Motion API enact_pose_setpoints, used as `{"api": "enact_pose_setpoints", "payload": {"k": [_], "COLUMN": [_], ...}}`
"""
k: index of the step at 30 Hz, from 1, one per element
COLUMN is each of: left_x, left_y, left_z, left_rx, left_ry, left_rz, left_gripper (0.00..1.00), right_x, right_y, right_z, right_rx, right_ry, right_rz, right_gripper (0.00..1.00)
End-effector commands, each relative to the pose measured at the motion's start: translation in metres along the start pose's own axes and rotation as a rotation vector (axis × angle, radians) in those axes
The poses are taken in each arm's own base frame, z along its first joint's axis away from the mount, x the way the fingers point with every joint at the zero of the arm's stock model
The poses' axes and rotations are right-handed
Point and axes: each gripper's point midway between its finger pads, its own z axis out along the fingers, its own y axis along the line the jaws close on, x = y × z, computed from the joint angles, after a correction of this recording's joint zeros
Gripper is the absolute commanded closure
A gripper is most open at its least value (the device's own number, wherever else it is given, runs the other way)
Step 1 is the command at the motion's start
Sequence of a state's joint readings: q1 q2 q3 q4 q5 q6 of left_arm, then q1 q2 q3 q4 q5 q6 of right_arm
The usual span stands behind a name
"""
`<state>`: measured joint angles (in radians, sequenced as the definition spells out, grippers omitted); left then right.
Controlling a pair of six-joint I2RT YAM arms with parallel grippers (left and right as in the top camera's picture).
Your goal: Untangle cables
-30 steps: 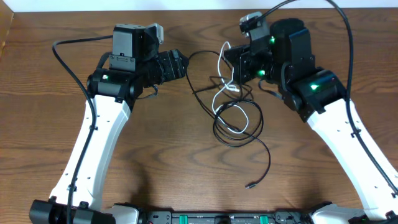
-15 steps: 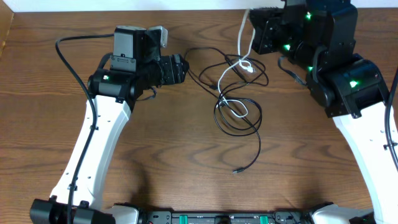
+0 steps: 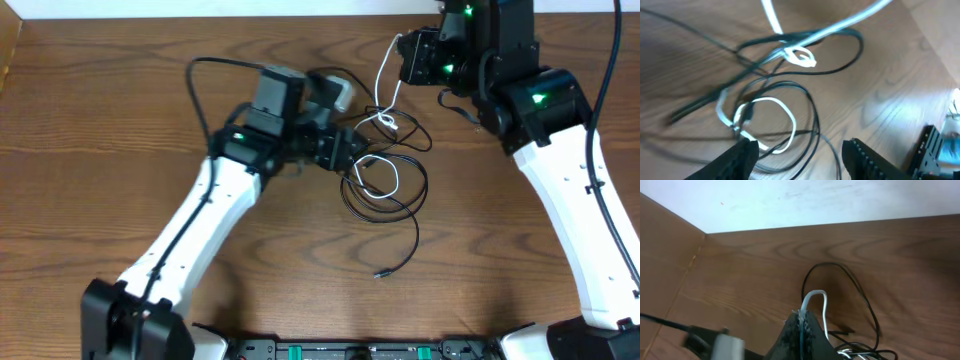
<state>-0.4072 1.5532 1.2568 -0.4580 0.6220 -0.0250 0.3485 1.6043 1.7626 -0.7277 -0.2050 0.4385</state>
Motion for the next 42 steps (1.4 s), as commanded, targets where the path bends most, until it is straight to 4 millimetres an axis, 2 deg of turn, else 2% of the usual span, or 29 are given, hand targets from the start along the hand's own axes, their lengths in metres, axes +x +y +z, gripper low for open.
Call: {"api": "enact_pose_setpoints", "payload": {"k": [1,7,10,12,15,21,25,28,31,32,33,34,36,38,40,41,42], "left_x": [0.01,0.004,-0.001,-0.004,-0.012,-0.012,0.006,0.01,0.008,0.008,0.007,0.006,0.006,0.006,0.004,0.001,0.001], "left_y": [0.001,0.02,0.041,0.059,0.074,0.079,0.084,0.081,0.092,0.098,0.101,0.104,0.108,0.107,0.1,0.092,0.085], "left_z": [0.031,0.067,0.081,0.083,0.081,0.091,0.115,0.122,0.12,0.119,0.118,0.116,0.105,0.083,0.059,0.039,0.028], "left_rx": [0.039,0.038,-0.046,-0.137,-0.222,-0.219,-0.162,-0.127,-0.18,-0.213,-0.225,-0.228,-0.242,-0.261,-0.273,-0.28,-0.278], "left_ry": [0.043,0.014,-0.021,-0.042,-0.079,-0.088,-0.037,-0.027,-0.036,-0.041,-0.044,-0.046,-0.04,-0.02,-0.004,0.001,0.006], "left_rz": [-0.02,-0.066,-0.078,-0.076,-0.059,-0.038,-0.056,-0.059,-0.06,-0.061,-0.064,-0.069,-0.087,-0.111,-0.115,-0.125,-0.13], "left_gripper": [0.42,0.42,0.42,0.42,0.42,0.42,0.42,0.43,0.5,0.66,0.86,0.92,0.92,0.92,0.93,0.93,0.93], "right_x": [-0.006,-0.003,-0.001,0.0,0.002,0.002,0.002,0.002,0.002,0.003,0.003,0.004,0.003,0.001,-0.002,-0.003,-0.004], "right_y": [0.006,0.008,0.01,0.011,0.012,0.013,0.013,0.013,0.013,0.013,0.013,0.012,0.009,0.002,-0.007,-0.014,-0.017], "right_z": [-0.007,-0.008,-0.008,-0.008,-0.008,-0.008,-0.008,-0.008,-0.008,-0.008,-0.008,-0.008,-0.009,-0.009,-0.01,-0.01,-0.01], "right_rx": [-0.055,-0.071,-0.083,-0.089,-0.097,-0.101,-0.103,-0.103,-0.103,-0.103,-0.102,-0.1,-0.093,-0.078,-0.056,-0.039,-0.034], "right_ry": [-0.001,0.011,0.02,0.026,0.033,0.034,0.035,0.035,0.035,0.037,0.038,0.041,0.041,0.04,0.033,0.032,0.032], "right_rz": [0.014,-0.011,-0.021,-0.028,-0.041,-0.042,-0.048,-0.052,-0.06,-0.059,-0.062,-0.061,-0.056,-0.045,-0.033,-0.023,-0.018], "right_gripper": [0.99,0.99,0.99,0.99,0.99,0.99,0.99,0.99,0.99,0.99,0.99,0.99,0.99,0.99,0.99,0.99,0.99]}}
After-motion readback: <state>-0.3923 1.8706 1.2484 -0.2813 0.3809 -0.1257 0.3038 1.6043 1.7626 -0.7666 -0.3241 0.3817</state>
